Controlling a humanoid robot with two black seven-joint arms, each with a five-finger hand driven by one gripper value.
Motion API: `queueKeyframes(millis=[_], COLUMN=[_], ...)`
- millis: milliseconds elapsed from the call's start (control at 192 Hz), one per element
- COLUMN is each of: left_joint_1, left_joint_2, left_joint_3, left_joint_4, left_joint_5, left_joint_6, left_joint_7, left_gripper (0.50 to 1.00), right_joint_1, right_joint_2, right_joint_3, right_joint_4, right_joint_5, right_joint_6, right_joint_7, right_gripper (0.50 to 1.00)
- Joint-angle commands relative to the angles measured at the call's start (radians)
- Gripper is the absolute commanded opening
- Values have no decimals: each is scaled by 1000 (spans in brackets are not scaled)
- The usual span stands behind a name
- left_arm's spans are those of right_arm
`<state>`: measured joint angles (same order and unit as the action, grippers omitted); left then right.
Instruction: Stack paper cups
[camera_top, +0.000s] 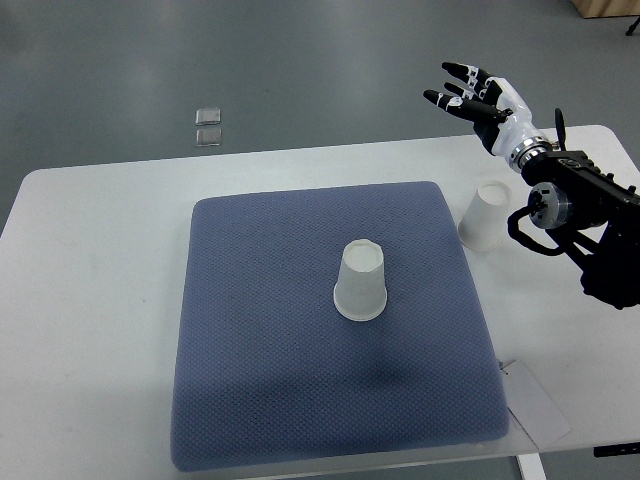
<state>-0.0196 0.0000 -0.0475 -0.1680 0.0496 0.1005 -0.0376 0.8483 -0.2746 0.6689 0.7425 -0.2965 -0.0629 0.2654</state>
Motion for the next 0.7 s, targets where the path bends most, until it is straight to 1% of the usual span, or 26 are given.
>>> queueKeyframes(millis=[0,697], left_joint_1=[-2,9], left_joint_2=[0,0], left_joint_3=[0,0], left_joint_4=[1,2], left_joint_5=[-1,-1], left_joint_6=[1,1], left_joint_7=[2,-1], left_gripper=[1000,1000], right_joint_1=[-2,-5], right_joint_2=[0,3], right_joint_3=[0,17], right_joint_4=[0,-2], right_joint_5=[0,2], right_joint_6=[0,2], right_joint_7=[0,6], right_gripper=[913,913])
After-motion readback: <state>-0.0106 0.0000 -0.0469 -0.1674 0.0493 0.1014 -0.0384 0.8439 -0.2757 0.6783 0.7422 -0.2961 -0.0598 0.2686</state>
